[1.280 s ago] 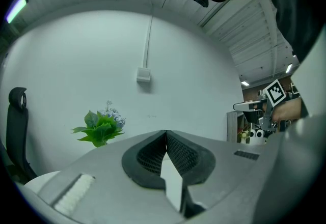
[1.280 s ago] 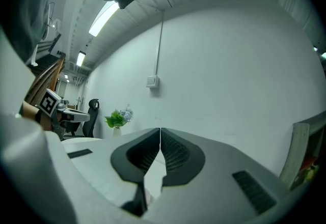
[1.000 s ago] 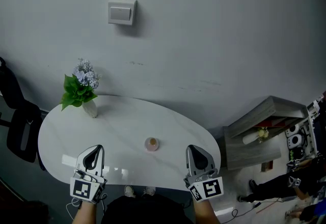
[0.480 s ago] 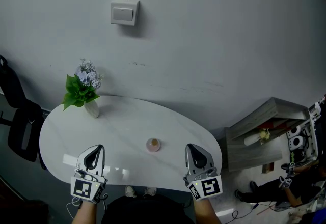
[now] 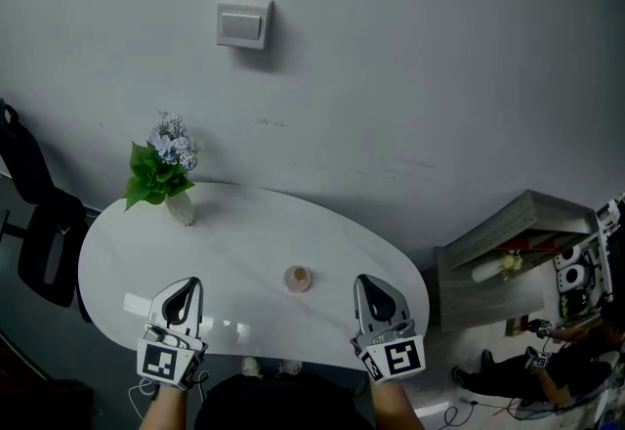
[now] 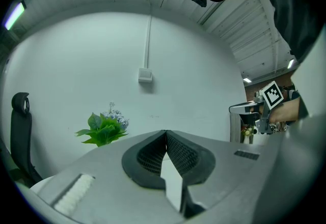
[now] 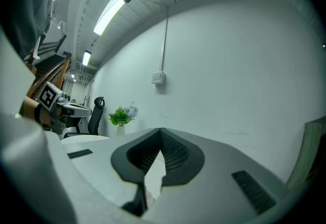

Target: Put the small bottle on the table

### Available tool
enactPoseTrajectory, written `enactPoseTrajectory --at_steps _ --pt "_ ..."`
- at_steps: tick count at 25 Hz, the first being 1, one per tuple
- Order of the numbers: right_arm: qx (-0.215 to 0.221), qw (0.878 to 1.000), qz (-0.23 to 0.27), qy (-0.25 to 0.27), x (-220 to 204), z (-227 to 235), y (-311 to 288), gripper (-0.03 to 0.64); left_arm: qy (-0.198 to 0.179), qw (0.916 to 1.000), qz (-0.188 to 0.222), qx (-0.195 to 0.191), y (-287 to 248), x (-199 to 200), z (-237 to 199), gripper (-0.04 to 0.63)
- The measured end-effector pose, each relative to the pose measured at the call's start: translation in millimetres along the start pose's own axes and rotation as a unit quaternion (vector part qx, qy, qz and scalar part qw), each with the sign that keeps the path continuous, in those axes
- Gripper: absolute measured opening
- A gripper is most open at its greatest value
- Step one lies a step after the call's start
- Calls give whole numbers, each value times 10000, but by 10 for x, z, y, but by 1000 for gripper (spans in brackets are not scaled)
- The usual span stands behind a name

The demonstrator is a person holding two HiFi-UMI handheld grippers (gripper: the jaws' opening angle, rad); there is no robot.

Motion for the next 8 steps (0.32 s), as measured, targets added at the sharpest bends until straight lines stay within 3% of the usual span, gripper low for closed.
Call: enactPoseTrajectory --at_steps 8 --pt "53 10000 20 16 -13 40 -79 6 21 10000 -2 15 -61 -16 8 5"
Point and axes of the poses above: the fingertips, and each gripper's own axes: y backward along the fingers, z to its right, x out of its top, the point moved 5 cm from there along y, backward along the fingers, and after that the axes turned 4 degrees about -y, right-handed, at the moved point
